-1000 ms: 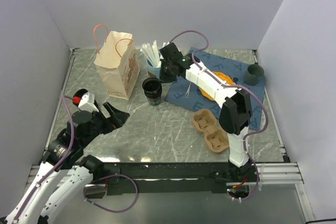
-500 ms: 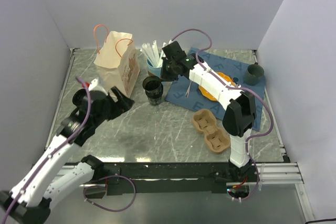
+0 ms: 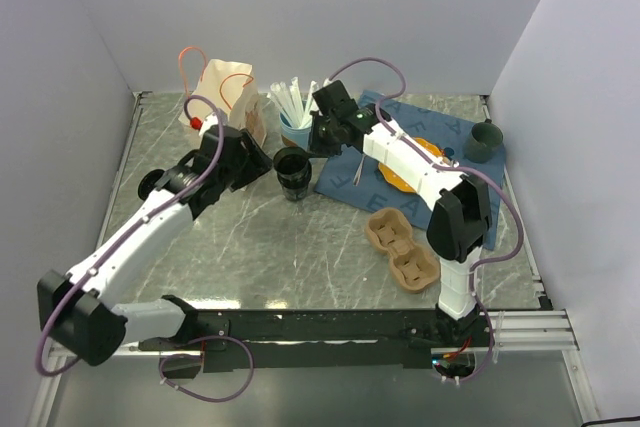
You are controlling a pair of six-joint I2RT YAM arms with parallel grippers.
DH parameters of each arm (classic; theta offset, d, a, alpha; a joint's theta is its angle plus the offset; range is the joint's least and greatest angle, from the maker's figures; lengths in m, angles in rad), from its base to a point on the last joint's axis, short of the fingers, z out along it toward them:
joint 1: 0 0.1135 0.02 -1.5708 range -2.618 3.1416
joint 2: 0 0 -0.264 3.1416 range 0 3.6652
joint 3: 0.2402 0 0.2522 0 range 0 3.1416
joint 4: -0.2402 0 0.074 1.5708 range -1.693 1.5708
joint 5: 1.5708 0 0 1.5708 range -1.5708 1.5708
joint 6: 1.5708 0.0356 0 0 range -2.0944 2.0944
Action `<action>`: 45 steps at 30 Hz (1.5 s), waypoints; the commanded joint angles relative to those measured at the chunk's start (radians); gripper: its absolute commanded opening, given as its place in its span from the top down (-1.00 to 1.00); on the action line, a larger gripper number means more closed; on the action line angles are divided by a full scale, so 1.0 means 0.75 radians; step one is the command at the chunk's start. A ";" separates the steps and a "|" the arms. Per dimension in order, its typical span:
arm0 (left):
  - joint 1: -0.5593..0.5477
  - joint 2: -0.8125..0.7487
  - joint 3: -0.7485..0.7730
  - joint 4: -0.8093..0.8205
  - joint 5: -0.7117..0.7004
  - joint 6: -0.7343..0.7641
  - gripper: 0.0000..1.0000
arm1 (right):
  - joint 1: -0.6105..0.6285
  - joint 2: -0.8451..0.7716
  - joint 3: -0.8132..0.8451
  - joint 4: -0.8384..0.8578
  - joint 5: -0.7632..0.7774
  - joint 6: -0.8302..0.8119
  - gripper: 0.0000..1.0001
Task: Pack the takeout coffee
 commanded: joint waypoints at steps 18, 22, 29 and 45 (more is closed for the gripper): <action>-0.003 0.431 0.230 0.099 -0.087 0.010 -0.02 | -0.014 -0.116 -0.080 0.106 -0.023 0.003 1.00; -0.003 0.448 0.231 0.093 -0.077 0.020 0.27 | -0.014 -0.116 -0.084 0.113 -0.029 0.007 1.00; -0.003 0.440 0.259 0.128 -0.018 0.061 0.85 | -0.016 -0.128 -0.067 0.084 -0.013 -0.026 1.00; -0.003 0.426 0.390 0.050 0.017 0.067 0.98 | -0.071 -0.253 -0.008 -0.034 -0.025 -0.093 -0.13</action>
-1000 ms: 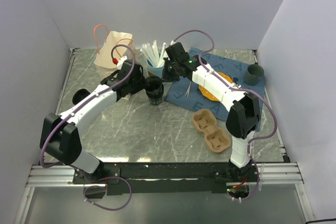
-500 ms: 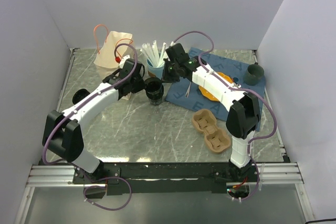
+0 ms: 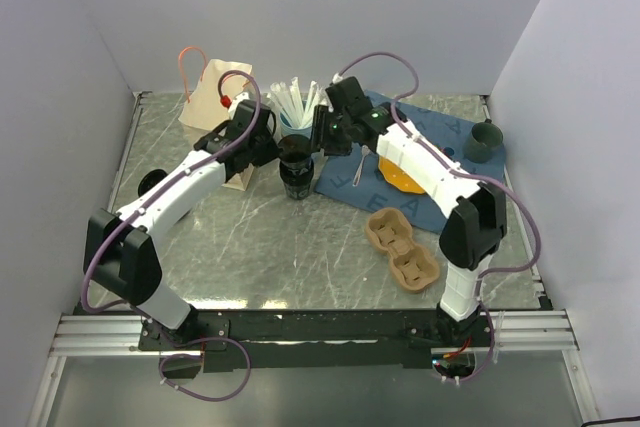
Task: Pack the takeout coffee
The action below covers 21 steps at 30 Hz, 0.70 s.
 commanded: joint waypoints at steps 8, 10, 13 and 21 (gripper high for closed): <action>-0.003 -0.145 0.140 -0.034 0.042 0.041 0.98 | -0.084 -0.334 0.080 -0.123 -0.095 -0.098 -0.88; -0.003 -0.168 0.171 -0.069 0.052 0.049 0.98 | -0.084 -0.374 0.090 -0.192 -0.093 -0.125 -1.00; -0.003 -0.221 0.193 -0.136 0.091 0.080 0.98 | -0.084 -0.456 0.078 -0.268 -0.076 -0.150 -1.00; -0.062 -0.533 -0.066 -0.294 0.205 0.123 0.98 | -0.086 -0.794 -0.259 -0.246 -0.209 -0.135 -1.00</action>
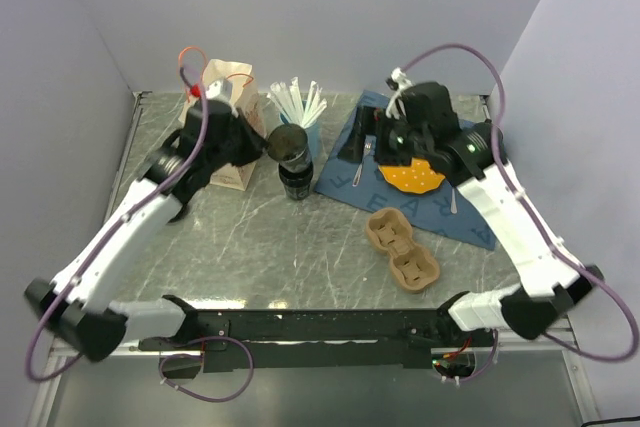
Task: Pack the takeout coffee
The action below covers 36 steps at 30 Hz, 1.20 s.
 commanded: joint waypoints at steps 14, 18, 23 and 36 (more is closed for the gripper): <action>-0.271 -0.363 -0.840 0.148 -0.049 -0.168 0.98 | 0.000 -0.374 -0.290 -0.082 -0.009 0.025 -1.00; -0.352 -0.328 -0.914 0.224 -0.108 -0.220 0.98 | -0.002 -0.352 -0.249 -0.101 -0.025 0.015 -1.00; -0.385 -0.252 -0.942 0.253 -0.133 -0.246 0.78 | -0.002 -0.339 -0.236 -0.170 0.004 0.013 -1.00; -0.404 -0.262 -0.366 -0.327 -0.623 -0.220 -0.39 | -0.002 -0.347 -0.214 -0.215 -0.111 -0.052 -1.00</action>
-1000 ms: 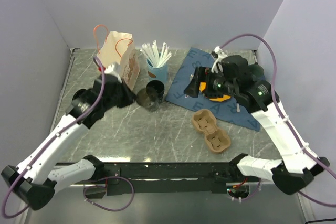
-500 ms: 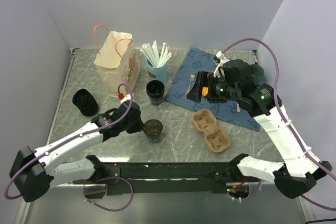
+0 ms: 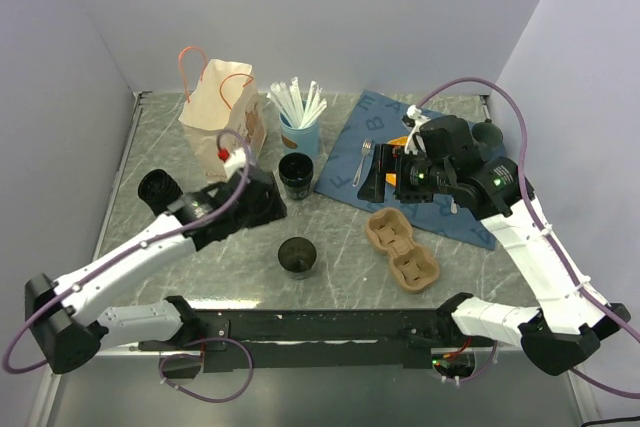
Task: Pack the takeout coffee
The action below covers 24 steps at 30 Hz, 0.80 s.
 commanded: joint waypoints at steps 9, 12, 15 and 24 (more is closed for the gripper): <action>0.593 -0.204 0.199 -0.216 -0.310 0.211 -0.44 | -0.002 -0.055 0.061 0.020 -0.124 -0.063 -0.99; 0.834 -0.227 0.156 -0.106 -0.186 0.304 -0.45 | -0.002 -0.059 0.059 -0.006 -0.121 -0.059 -0.99; 1.035 -0.153 0.148 -0.019 -0.044 0.344 -0.40 | -0.002 -0.077 0.032 -0.008 -0.123 -0.055 -0.99; 1.326 0.309 0.362 -0.017 0.134 0.303 -0.21 | 0.000 -0.118 -0.041 -0.021 -0.103 -0.037 -0.96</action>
